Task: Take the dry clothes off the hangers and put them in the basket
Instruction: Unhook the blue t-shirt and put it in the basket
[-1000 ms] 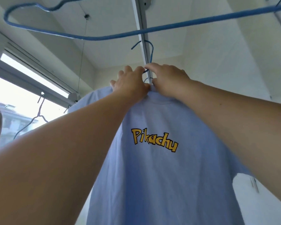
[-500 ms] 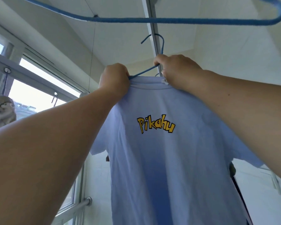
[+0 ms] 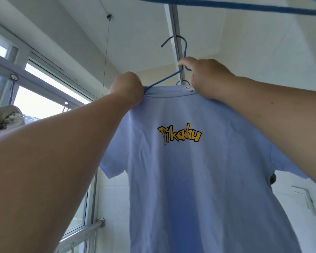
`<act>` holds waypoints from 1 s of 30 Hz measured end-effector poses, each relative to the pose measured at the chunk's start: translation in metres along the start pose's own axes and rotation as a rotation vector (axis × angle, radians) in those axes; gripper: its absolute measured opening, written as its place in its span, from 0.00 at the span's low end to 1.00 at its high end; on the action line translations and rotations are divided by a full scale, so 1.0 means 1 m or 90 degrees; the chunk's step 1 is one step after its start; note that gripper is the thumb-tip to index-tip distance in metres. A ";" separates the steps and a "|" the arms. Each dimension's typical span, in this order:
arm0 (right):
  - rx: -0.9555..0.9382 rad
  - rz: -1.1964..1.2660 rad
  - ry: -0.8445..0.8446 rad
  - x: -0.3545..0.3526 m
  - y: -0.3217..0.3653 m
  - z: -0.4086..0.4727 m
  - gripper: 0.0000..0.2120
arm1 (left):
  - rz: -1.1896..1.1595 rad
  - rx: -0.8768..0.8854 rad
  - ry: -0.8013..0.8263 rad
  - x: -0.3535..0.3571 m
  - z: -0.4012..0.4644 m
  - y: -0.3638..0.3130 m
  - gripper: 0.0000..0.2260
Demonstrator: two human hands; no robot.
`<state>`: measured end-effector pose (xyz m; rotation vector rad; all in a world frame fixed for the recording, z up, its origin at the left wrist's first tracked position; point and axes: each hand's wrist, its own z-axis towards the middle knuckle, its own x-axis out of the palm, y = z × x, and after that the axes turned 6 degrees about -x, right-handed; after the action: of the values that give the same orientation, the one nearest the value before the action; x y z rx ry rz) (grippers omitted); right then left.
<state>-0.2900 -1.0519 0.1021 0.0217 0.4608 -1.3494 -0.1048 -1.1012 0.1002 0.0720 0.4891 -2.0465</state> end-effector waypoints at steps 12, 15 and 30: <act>0.104 -0.269 -0.127 -0.004 -0.004 -0.006 0.13 | -0.107 -0.039 0.005 0.009 -0.018 0.005 0.10; 0.202 -0.248 -0.084 -0.010 -0.019 -0.020 0.12 | -0.095 -0.045 -0.014 0.010 -0.015 0.010 0.09; 0.183 -0.035 -0.089 0.027 -0.058 -0.035 0.17 | -0.064 -0.026 -0.028 0.018 -0.015 0.008 0.14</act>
<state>-0.3513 -1.0805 0.0757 0.1515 0.1477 -1.4523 -0.1097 -1.1140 0.0799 -0.0223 0.5155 -2.1302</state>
